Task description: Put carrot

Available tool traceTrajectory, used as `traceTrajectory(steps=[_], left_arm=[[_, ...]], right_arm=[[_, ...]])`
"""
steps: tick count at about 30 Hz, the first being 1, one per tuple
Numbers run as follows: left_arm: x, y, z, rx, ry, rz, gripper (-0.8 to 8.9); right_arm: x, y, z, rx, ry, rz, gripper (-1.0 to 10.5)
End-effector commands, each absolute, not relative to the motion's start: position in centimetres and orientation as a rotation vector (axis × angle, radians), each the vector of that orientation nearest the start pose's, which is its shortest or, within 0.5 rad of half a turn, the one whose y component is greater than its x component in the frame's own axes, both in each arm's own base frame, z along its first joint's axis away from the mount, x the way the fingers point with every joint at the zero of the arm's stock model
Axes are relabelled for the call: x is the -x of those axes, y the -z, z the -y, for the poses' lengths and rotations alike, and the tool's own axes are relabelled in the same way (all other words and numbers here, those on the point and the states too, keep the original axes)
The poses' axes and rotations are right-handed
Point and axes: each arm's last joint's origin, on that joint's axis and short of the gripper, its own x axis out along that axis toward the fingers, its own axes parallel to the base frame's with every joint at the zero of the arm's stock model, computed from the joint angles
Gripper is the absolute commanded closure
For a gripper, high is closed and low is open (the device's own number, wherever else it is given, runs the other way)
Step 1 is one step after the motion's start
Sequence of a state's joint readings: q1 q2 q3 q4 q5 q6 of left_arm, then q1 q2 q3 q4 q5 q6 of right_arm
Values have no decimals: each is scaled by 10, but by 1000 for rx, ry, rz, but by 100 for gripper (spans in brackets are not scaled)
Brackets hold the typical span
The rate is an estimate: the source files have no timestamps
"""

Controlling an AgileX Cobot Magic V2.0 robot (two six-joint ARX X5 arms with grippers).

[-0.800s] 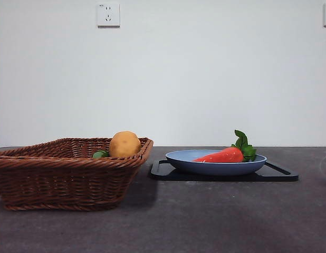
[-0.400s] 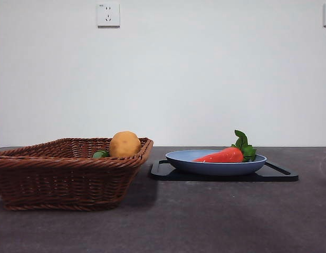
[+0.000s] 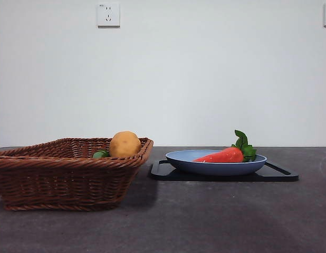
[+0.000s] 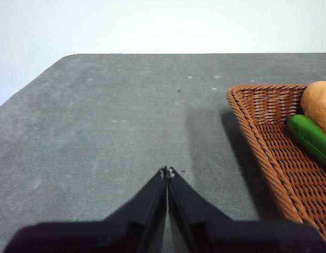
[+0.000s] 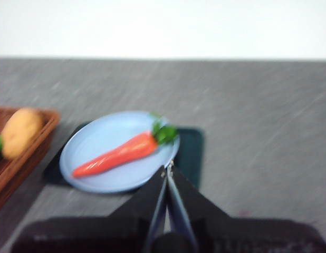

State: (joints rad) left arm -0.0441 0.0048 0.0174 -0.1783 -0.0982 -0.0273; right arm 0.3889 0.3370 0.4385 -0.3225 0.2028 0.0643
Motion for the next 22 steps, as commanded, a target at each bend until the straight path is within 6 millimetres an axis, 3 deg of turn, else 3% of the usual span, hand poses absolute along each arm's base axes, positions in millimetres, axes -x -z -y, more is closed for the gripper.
traceTrajectory(steps=[1,6,13,19,22], left_arm=[[-96,-149,1,22,-60,-165,805],[-96,-149,1,22,-61,-165,805],[-96,-149,1,22,-60,-165,806],[-96,-149,1,22,-61,-165,805],[-96,-150,1,22,-61,-162,805]], right_arm=[[-89,-252,-25,36,-129,-160,943],[-84,-221,-11,15,-2,-137,943],[-91,-173,-7,-14,-106,-108,943],[-95,-149,-6,-47,-129,-175,943],[-96,-150,-6,-50,-129,-164,943]])
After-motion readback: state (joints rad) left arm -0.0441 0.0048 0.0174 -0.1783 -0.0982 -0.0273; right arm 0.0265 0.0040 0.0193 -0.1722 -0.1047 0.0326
